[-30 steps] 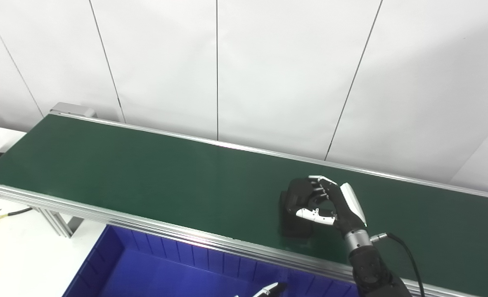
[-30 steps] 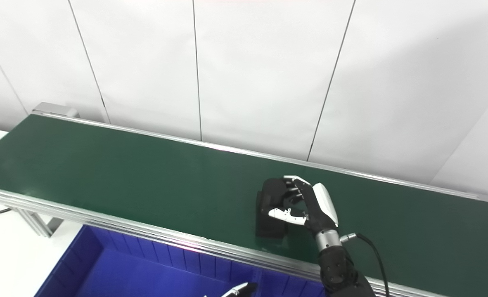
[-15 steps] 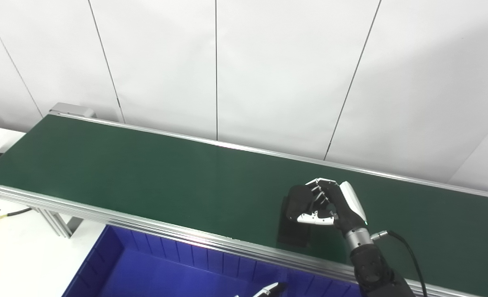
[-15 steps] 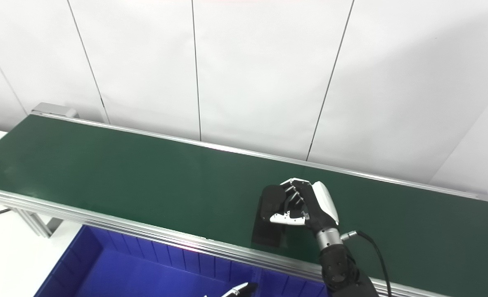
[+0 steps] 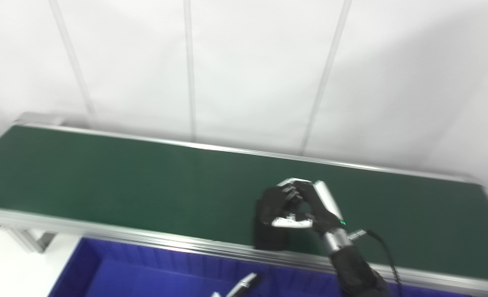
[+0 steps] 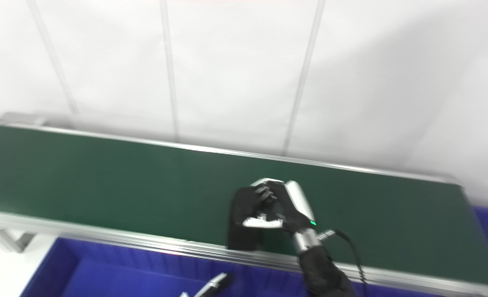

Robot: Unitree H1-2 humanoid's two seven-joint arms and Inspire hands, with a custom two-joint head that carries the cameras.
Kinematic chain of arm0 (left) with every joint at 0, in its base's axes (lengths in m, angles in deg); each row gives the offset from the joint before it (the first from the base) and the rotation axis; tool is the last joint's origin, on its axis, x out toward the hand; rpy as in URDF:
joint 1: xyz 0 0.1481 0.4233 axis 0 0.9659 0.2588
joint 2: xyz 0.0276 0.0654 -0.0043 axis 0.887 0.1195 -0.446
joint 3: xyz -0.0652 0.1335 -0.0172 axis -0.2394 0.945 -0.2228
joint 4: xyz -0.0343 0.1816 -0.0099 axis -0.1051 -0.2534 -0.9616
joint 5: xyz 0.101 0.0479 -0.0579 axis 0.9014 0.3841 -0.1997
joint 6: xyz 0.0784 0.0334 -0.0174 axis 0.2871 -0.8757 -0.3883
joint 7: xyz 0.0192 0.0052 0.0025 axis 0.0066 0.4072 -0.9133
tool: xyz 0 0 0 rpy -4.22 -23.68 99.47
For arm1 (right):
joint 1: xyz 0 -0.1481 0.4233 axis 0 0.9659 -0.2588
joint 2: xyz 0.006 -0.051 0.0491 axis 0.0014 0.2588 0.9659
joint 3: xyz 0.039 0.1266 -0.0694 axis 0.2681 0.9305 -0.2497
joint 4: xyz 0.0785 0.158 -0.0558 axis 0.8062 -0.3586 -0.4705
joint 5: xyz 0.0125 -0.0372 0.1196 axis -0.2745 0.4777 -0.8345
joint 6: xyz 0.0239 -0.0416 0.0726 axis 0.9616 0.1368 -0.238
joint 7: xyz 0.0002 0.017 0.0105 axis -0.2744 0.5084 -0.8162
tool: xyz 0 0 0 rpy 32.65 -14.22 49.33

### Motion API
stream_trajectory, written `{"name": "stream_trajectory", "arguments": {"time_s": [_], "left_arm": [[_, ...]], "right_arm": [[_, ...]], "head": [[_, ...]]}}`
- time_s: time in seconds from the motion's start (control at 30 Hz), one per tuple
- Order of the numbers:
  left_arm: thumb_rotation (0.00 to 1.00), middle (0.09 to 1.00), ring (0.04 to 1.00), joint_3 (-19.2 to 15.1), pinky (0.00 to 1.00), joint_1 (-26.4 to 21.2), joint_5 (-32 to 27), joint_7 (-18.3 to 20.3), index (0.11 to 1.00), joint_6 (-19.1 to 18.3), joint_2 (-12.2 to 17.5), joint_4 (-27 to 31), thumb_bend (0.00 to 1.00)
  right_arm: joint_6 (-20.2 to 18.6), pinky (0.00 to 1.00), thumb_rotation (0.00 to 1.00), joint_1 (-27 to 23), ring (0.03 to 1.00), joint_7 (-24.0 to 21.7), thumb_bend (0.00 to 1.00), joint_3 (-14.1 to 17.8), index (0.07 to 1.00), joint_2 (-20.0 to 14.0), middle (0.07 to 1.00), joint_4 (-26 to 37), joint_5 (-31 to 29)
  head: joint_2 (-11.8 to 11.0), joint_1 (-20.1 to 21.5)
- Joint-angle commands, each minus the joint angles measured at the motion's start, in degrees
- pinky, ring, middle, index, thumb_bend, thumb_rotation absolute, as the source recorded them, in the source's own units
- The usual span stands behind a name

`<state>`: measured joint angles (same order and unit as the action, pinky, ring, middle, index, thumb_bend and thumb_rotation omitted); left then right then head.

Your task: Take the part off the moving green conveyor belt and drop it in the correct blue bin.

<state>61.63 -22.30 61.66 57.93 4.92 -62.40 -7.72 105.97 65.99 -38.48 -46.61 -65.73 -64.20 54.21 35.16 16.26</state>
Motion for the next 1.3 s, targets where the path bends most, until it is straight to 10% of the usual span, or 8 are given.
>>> {"name": "stream_trajectory", "arguments": {"time_s": [0.0,0.33,0.83,1.27], "left_arm": [[0.96,0.946,0.954,-1.15,0.94,0.22,-0.76,1.33,0.962,1.85,0.00,1.97,0.85],[1.00,0.973,0.979,-9.77,0.98,3.30,-3.50,10.32,1.000,1.84,0.43,8.00,0.78],[0.99,0.959,0.947,-22.86,0.91,5.69,-7.74,25.88,0.982,1.84,-2.04,9.98,0.77],[0.98,0.950,0.928,-30.89,0.87,5.59,-8.30,35.34,0.978,1.84,-5.72,8.44,0.77]], "right_arm": [[-0.95,0.27,0.00,-0.72,0.329,-0.08,0.52,1.02,0.517,0.44,0.426,4.54,-1.11],[-6.08,0.26,0.00,7.68,0.327,0.13,0.52,4.56,0.519,-1.97,0.428,21.21,0.49],[-14.58,0.23,0.00,27.66,0.292,-0.35,0.52,12.13,0.525,-4.29,0.418,42.93,0.77],[-17.78,0.23,0.00,37.96,0.297,-5.64,0.52,10.63,0.518,-9.73,0.417,47.67,11.08]], "head": [[0.89,3.05],[7.22,14.46],[8.99,19.78],[9.12,19.97]]}}
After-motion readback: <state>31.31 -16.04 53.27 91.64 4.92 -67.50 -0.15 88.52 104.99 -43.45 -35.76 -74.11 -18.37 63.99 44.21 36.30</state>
